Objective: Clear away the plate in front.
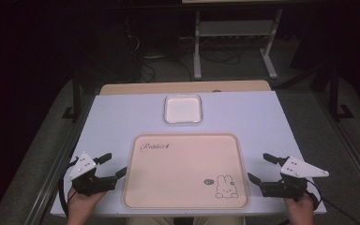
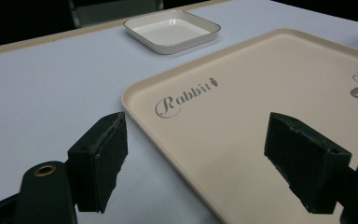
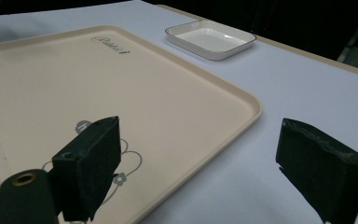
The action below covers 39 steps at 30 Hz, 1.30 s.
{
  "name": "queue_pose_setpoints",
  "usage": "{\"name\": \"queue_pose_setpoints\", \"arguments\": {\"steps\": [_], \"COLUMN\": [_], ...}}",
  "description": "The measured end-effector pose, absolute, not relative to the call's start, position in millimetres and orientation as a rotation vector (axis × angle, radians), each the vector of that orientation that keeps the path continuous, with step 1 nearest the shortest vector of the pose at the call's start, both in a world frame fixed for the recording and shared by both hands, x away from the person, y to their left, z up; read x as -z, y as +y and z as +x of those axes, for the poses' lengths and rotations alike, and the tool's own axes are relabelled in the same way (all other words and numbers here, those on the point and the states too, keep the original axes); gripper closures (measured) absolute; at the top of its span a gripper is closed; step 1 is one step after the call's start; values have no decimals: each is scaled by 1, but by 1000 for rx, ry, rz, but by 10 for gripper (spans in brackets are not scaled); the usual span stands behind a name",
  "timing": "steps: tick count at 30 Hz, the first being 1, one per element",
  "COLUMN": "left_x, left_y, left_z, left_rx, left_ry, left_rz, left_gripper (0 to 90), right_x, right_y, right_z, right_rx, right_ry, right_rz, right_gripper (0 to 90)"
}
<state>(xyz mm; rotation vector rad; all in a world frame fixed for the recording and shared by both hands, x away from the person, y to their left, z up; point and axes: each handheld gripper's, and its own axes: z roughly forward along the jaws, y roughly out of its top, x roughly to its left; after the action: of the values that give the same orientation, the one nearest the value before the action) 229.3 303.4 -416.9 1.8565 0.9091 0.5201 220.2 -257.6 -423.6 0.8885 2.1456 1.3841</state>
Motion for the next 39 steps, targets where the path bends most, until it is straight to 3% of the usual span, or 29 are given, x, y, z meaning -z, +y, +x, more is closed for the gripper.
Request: {"name": "queue_pose_setpoints", "arguments": {"steps": [39], "left_x": [416], "left_y": [279], "left_z": [255], "left_rx": [-469], "left_ry": [904], "left_rz": [1871], "left_gripper": [208], "right_x": [425], "right_y": [-270], "right_z": [221], "right_rx": [-1398], "right_ry": [2072], "right_rz": [963], "right_gripper": [130]}}
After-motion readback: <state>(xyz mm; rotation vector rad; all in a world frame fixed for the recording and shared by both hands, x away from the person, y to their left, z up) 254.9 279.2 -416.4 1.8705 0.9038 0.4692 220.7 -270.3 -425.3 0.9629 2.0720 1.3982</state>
